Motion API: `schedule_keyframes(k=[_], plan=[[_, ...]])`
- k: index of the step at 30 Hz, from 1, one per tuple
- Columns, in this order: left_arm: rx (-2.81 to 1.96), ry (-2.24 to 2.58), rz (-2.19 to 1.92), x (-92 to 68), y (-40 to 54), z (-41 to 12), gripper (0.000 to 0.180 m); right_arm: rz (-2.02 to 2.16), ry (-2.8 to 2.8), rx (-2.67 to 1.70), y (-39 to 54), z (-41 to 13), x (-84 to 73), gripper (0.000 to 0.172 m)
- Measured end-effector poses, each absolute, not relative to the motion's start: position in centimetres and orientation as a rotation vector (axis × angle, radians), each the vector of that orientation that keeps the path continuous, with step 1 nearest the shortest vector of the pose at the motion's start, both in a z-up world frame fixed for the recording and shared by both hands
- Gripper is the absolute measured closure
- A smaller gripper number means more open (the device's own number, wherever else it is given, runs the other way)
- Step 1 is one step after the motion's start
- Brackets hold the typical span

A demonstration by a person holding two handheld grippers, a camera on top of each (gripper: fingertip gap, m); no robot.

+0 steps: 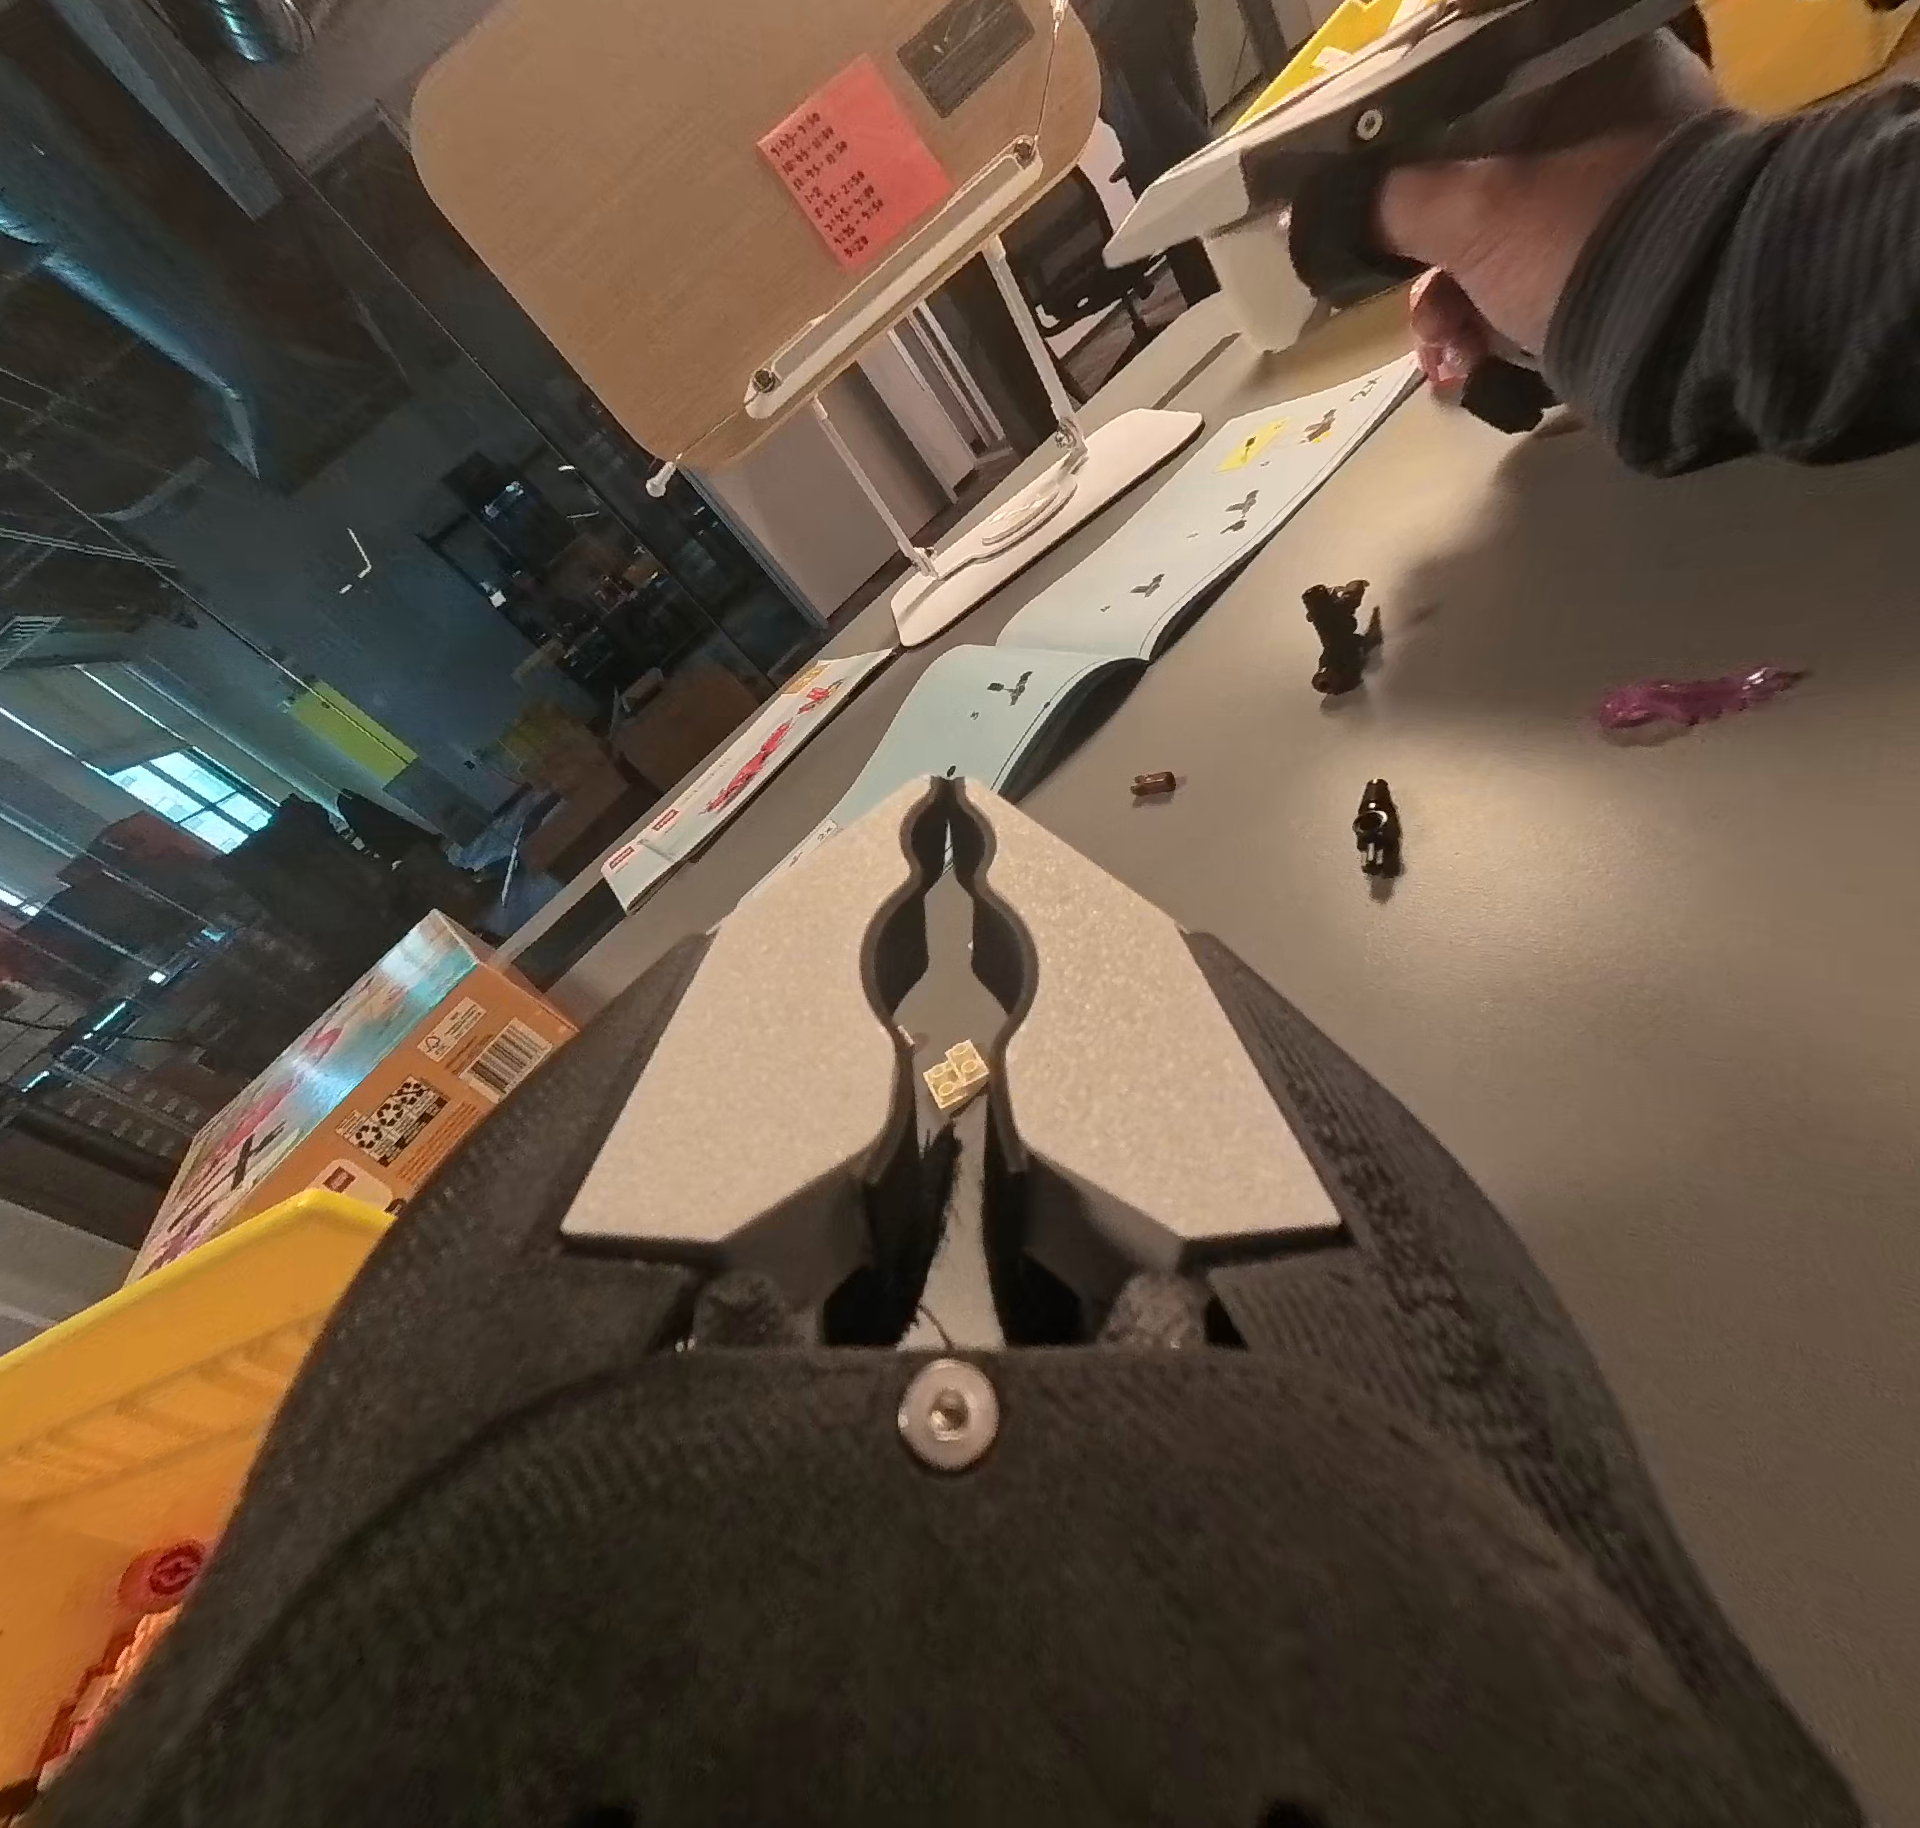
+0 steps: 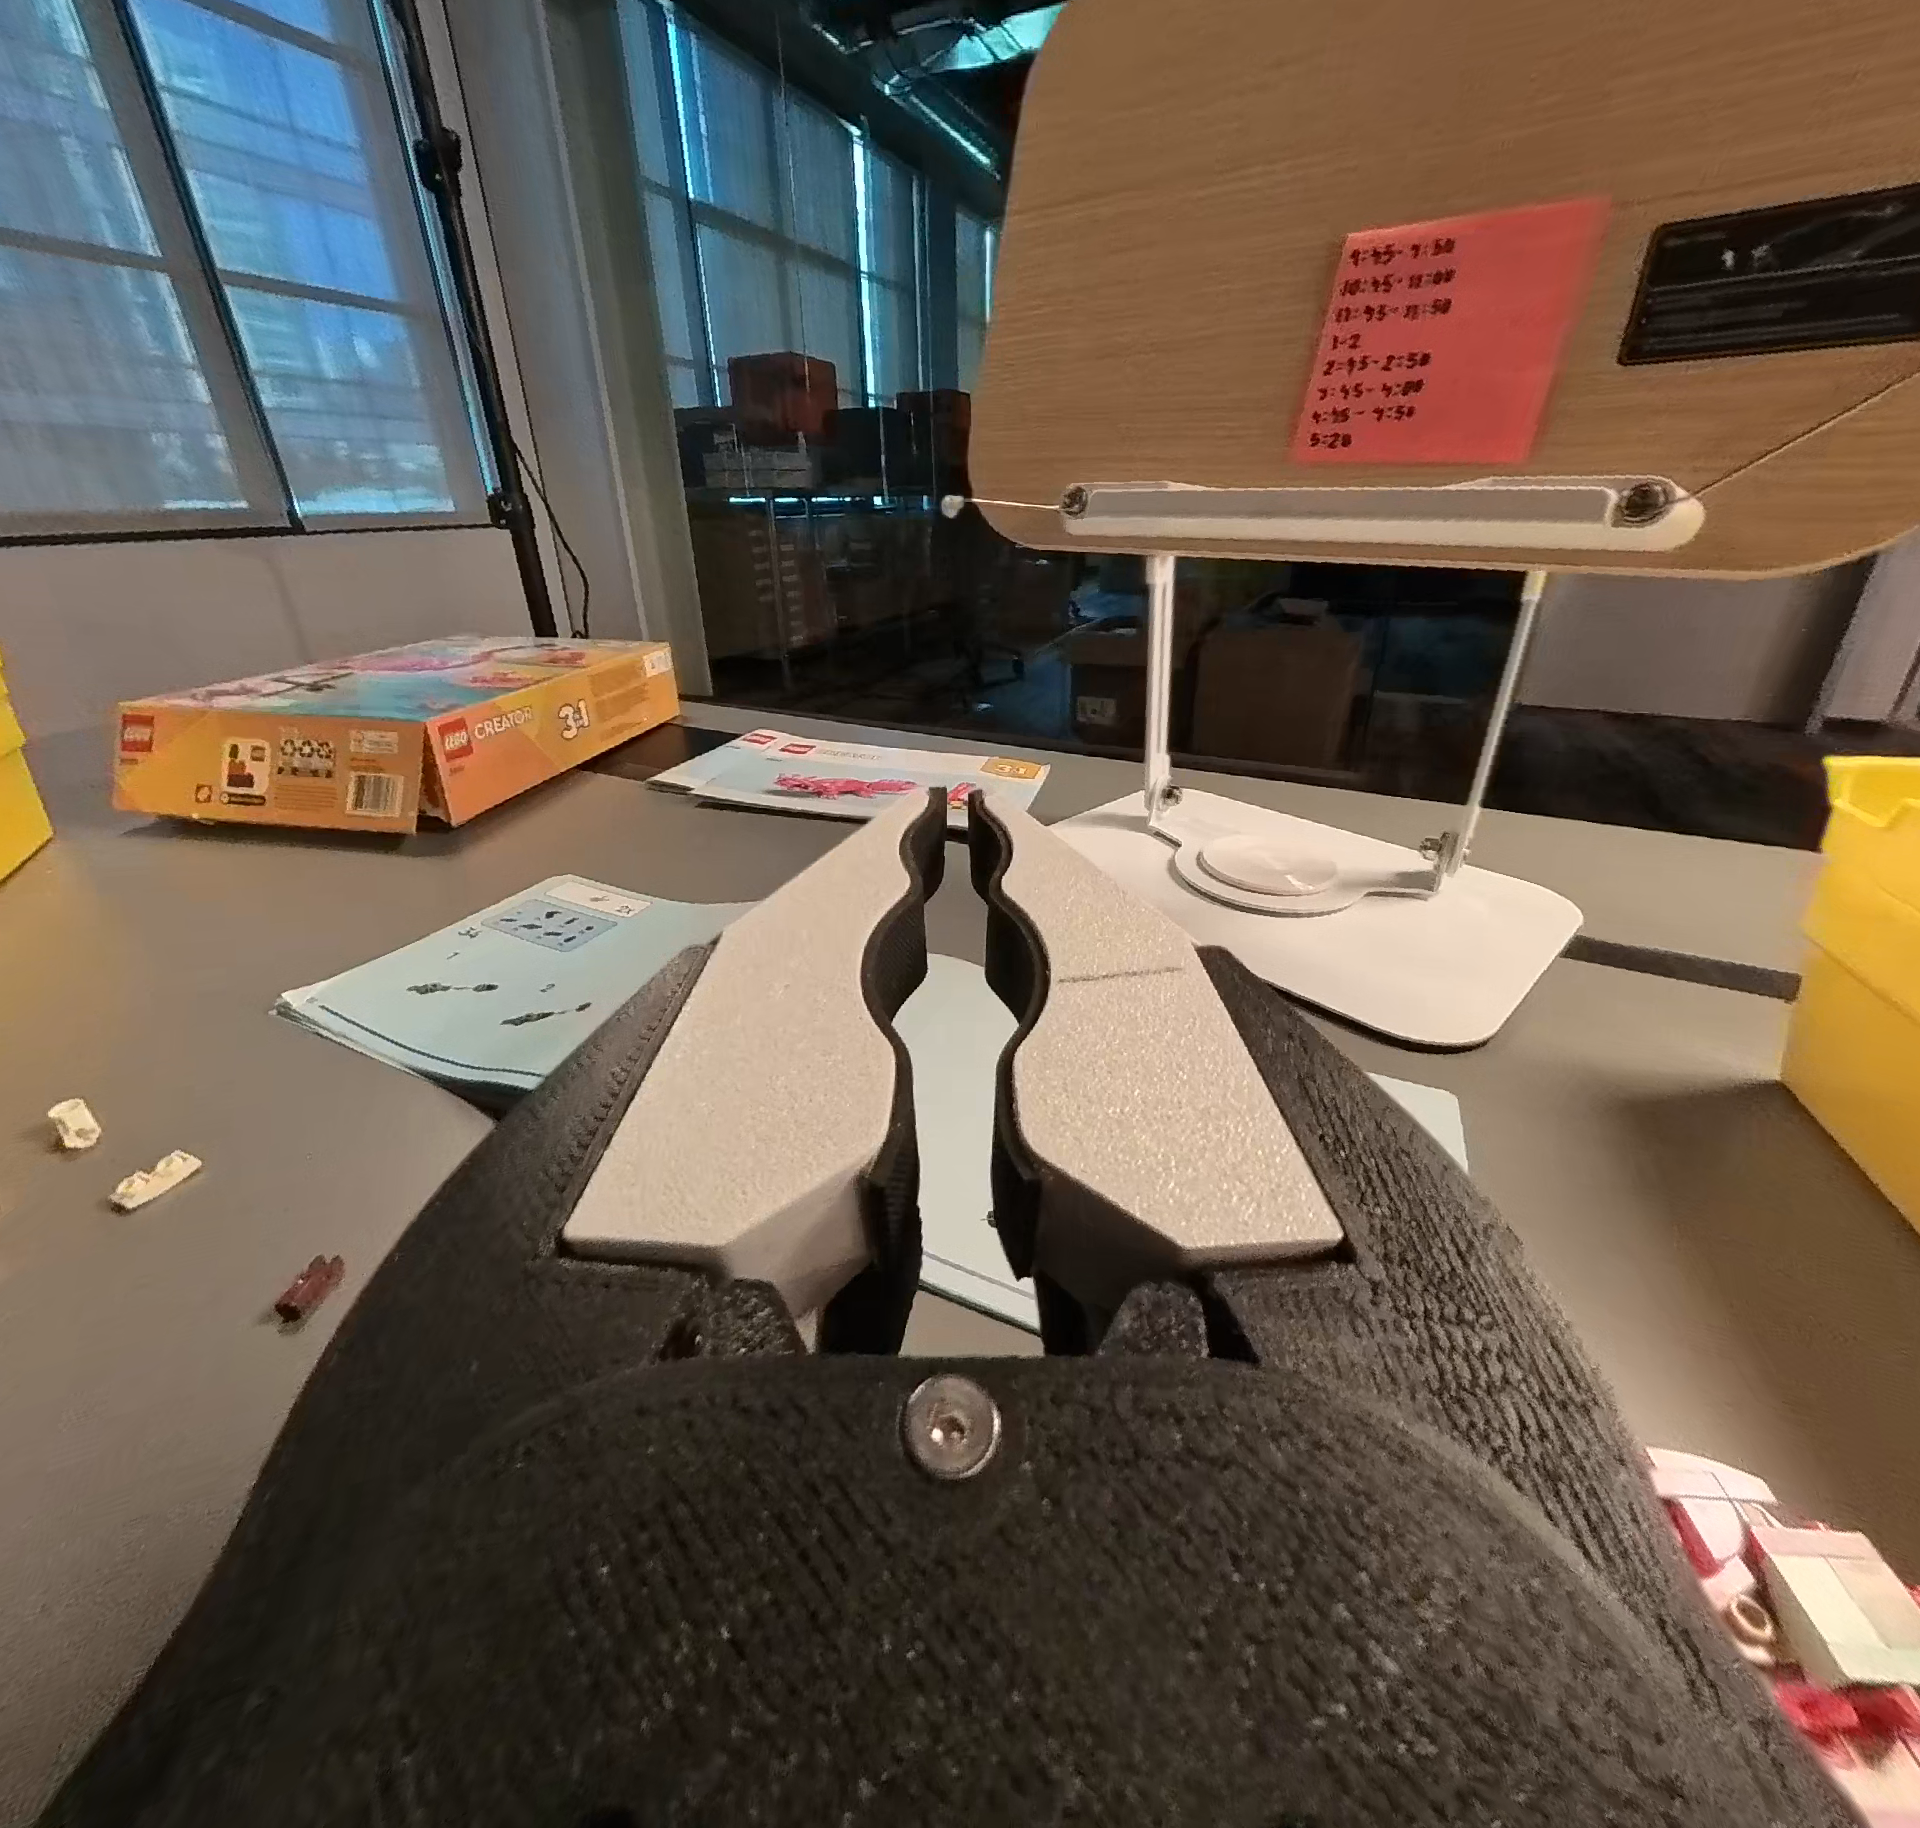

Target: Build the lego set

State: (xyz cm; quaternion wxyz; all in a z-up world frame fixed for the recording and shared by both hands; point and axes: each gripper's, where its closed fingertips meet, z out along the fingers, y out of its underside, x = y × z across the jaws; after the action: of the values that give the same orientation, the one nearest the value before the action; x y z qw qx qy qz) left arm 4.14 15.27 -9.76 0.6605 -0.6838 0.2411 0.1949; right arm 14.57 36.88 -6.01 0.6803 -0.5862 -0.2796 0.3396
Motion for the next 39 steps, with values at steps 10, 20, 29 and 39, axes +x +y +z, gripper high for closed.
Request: schedule_keyframes(k=[10,20,29,39], plan=[[-1.530,0.529,0.400,4.3,15.2,-9.4,0.180,0.780,-0.613,-1.327,37.1,-6.1,14.7,0.170],[-1.534,0.548,0.405,4.6,15.3,-9.6,0.180,0.748,-0.626,-1.343,37.2,-6.5,14.6,0.171],[-1.524,0.544,0.373,5.0,15.2,-9.4,0.180,0.735,-0.639,-1.339,37.2,-6.6,14.5,0.171],[-1.684,0.436,0.104,2.0,8.3,0.1,0.159,0.758,-0.609,-1.337,37.4,-6.4,14.8,0.171]])
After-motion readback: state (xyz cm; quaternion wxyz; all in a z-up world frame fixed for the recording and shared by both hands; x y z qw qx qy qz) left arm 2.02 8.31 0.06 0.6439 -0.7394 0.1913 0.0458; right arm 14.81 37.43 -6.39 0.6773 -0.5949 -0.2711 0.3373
